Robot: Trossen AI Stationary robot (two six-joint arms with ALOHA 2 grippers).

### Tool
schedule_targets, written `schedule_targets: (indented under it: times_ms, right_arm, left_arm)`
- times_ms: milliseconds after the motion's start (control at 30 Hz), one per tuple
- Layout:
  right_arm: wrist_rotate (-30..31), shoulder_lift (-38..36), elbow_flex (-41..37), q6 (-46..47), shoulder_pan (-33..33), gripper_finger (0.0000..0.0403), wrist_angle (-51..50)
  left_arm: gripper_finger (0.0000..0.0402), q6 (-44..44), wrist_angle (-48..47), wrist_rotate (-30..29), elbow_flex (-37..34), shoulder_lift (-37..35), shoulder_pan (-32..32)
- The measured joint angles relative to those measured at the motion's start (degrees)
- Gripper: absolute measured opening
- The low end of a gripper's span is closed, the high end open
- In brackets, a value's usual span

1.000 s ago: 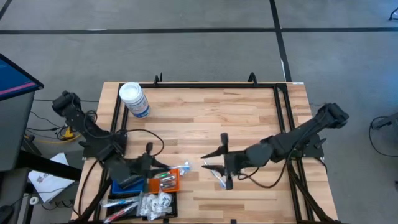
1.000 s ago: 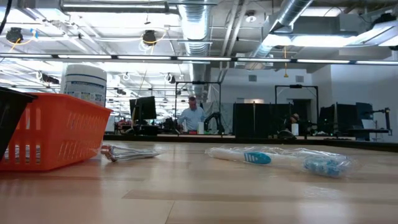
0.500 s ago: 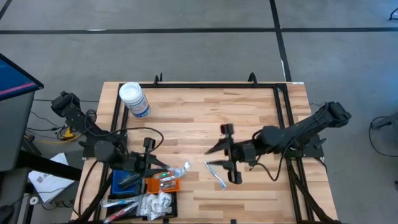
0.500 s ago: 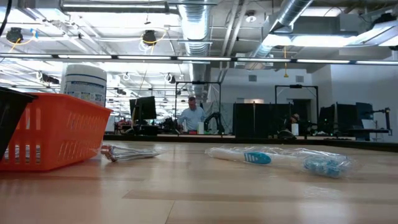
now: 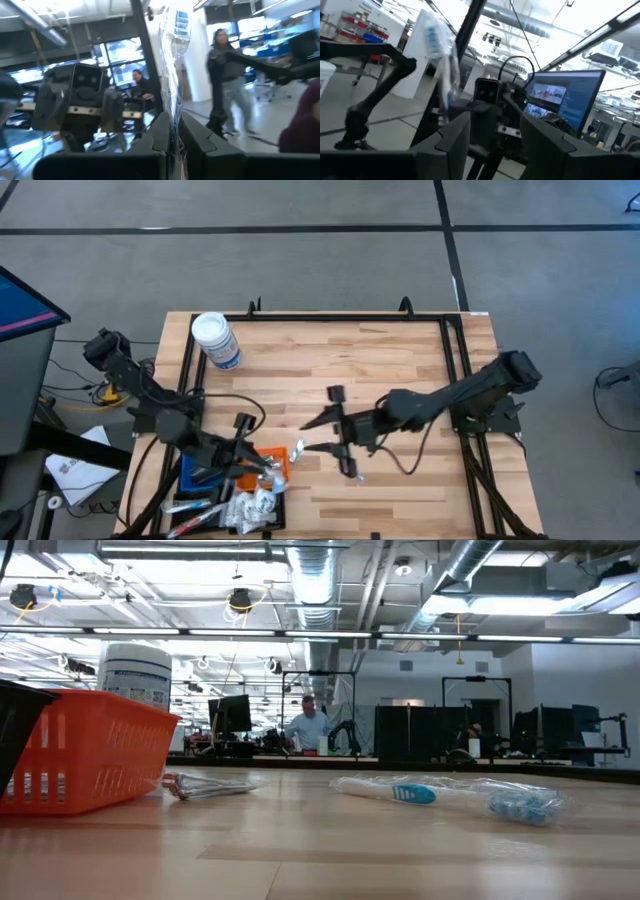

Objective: Pick & Place Travel size toiletries
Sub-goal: Put the top blue toothbrush into the left black basket

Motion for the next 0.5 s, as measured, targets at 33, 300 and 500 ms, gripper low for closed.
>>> schedule_targets:
  times_ms: [33, 300, 500]
  right_arm:
    - [0.02, 1.49, 1.67, 0.29, -0.16, 0.0169, -0.62]
    - [3.31, 9.44, 15.11, 1.02, 1.11, 0.0225, -15.86]
    - [0.73, 9.53, 16.07, 1.9, 1.26, 0.024, -17.94]
  left_arm:
    - [0.0011, 0.03, 0.05, -1.2, 0.0, 0.33, 0.13]
    - [0.0011, 0.25, -0.24, -5.38, 0.0, 1.23, -0.01]
    - [0.0011, 0.19, -1.18, -6.13, 0.0, 1.23, -0.01]
